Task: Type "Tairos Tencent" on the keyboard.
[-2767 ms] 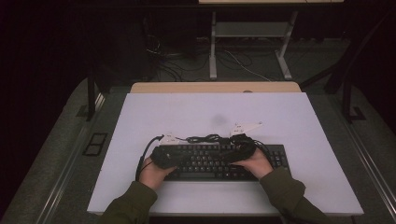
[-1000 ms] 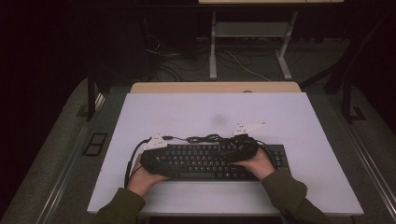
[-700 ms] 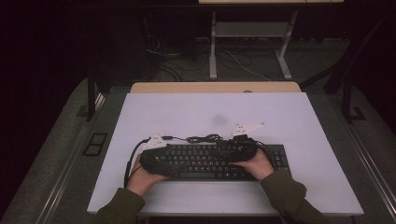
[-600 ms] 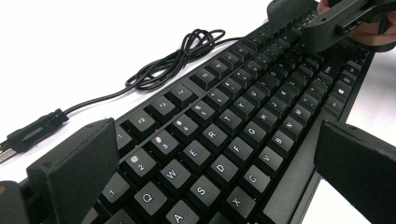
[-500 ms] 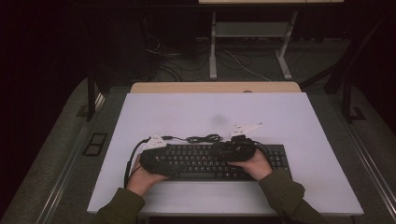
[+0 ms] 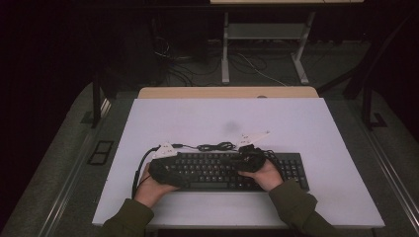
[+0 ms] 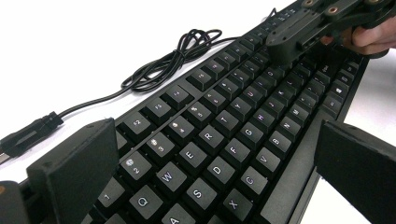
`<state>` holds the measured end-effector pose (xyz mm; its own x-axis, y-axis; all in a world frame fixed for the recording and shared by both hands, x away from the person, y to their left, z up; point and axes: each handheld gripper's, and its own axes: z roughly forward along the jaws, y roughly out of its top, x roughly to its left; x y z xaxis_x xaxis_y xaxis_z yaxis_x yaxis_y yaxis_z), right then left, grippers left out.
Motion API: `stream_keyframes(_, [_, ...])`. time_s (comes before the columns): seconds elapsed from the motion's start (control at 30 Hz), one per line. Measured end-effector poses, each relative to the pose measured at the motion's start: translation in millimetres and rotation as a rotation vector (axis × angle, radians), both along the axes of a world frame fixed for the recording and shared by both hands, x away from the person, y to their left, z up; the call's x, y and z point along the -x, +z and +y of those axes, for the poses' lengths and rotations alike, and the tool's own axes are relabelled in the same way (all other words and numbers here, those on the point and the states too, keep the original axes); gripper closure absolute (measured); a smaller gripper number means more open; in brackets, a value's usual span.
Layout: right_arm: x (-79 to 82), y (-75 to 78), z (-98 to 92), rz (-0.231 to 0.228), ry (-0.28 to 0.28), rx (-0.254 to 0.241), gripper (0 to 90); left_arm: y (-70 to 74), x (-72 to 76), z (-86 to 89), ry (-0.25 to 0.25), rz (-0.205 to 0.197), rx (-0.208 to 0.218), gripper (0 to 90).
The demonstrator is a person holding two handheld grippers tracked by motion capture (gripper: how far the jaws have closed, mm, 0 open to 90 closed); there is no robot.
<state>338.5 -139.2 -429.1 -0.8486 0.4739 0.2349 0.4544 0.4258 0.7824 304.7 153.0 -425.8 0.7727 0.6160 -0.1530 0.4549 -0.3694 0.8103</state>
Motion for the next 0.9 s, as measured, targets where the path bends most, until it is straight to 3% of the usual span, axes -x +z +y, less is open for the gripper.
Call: stream_keyframes(0.9, [-0.8,-8.2,-5.1,0.010,0.014,0.106,89.6,0.3,-0.1,0.3,-0.001,-0.001,0.000,0.0])
